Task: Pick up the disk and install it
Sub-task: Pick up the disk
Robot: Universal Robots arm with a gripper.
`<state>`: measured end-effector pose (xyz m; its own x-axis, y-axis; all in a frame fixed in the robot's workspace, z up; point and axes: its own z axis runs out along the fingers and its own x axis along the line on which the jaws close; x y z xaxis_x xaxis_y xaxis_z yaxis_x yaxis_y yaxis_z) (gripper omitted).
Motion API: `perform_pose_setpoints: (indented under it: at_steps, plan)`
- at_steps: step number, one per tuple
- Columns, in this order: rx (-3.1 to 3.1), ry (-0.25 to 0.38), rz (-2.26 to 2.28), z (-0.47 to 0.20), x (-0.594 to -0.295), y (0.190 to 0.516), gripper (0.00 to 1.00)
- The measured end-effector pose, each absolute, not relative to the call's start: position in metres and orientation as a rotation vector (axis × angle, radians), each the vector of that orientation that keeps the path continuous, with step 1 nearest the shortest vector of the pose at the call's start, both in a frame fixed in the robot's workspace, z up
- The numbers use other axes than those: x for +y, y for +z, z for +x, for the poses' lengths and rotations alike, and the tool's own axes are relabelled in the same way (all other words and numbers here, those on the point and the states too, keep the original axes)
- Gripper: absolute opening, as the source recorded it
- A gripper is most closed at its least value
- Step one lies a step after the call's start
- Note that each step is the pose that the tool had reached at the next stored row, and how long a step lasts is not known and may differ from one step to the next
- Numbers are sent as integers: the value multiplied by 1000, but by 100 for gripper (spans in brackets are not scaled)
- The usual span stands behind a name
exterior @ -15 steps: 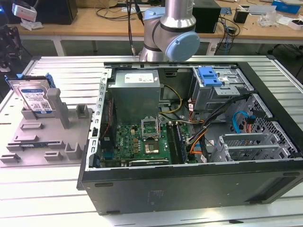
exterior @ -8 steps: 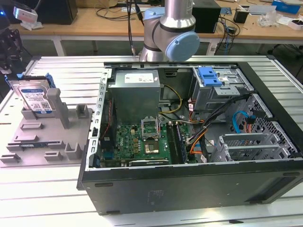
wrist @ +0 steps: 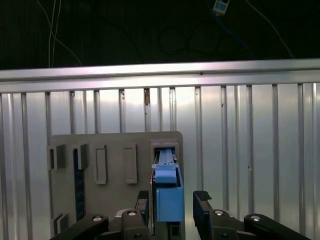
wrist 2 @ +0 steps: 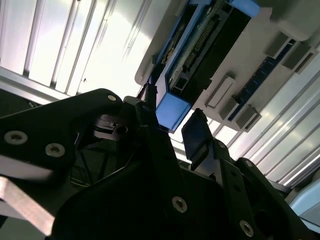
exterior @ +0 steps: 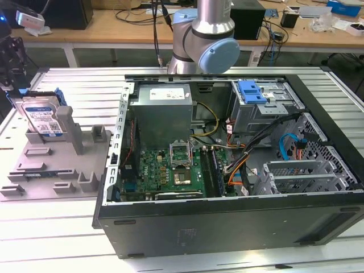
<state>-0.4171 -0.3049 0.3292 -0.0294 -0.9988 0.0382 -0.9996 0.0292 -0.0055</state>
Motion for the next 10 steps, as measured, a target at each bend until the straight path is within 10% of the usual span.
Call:
perform_pose_setpoints:
  at_steps: [10]
  plan:
    - [-2237, 48, 2172, -417, -308, 325, 48]
